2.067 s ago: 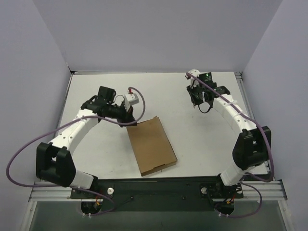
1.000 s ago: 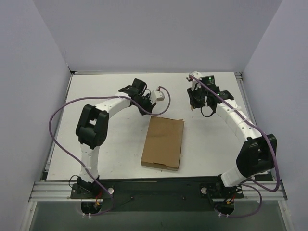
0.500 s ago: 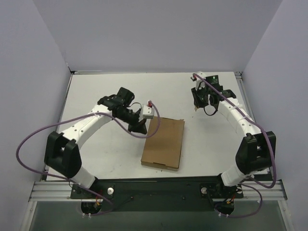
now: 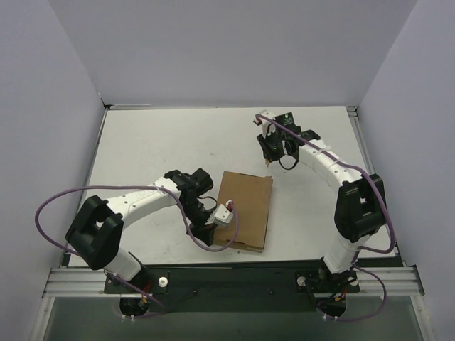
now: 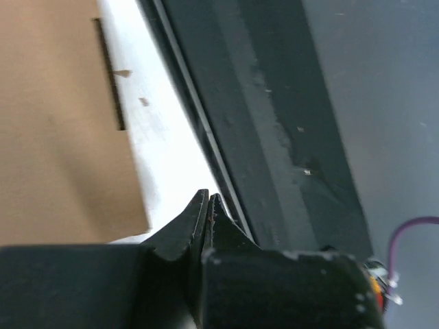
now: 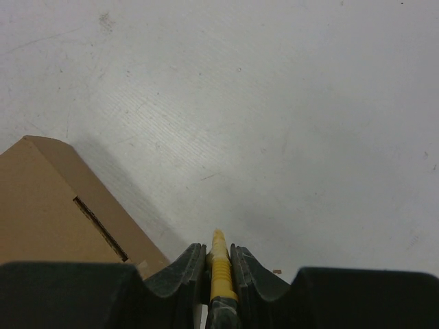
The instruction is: Unpack the express box
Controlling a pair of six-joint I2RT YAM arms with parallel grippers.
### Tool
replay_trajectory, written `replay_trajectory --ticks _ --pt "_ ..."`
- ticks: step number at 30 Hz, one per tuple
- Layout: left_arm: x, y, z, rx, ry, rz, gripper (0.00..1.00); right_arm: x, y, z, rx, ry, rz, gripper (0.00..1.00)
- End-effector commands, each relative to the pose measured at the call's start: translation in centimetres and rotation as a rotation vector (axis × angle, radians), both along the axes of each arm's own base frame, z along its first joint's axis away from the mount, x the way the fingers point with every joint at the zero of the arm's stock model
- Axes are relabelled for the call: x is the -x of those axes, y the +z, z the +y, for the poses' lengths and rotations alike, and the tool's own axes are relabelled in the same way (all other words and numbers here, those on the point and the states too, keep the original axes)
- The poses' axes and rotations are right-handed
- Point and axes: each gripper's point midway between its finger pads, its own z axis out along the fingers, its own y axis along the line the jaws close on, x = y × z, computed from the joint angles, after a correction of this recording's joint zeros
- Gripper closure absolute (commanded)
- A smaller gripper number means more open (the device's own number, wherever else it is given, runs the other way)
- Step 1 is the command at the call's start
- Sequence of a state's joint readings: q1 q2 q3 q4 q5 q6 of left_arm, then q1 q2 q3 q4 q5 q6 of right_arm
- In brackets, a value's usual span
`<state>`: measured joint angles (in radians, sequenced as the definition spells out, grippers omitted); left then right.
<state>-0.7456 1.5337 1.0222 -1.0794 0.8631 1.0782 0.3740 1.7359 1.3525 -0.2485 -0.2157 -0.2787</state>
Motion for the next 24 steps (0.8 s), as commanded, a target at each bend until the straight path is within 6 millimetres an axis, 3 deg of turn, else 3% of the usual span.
replay_trajectory --ticks 1,10,18,20,24 --pt "-2.9 -0.7 -2.1 0.048 0.082 -0.101 1.0 -0.9 1.6 0.0 -0.018 0.002 -0.055 1.0" --pt "-8.9 -4.1 0.2 -0.059 0.262 -0.27 1.0 1.1 0.4 -0.1 0.003 0.036 -0.028 1.0" --pt "-18.6 -2.7 3.0 -0.044 0.58 -0.334 1.0 2.7 0.4 -1.2 0.041 0.036 -0.034 1.0" --pt "-20.9 -1.5 3.1 -0.021 0.621 -0.362 1.0 3.7 0.5 -1.3 0.064 0.057 -0.04 1.0" --pt "-24.4 -1.4 3.6 -0.011 0.7 -0.368 1.0 6.7 0.4 -0.9 0.094 0.114 -0.03 1.0"
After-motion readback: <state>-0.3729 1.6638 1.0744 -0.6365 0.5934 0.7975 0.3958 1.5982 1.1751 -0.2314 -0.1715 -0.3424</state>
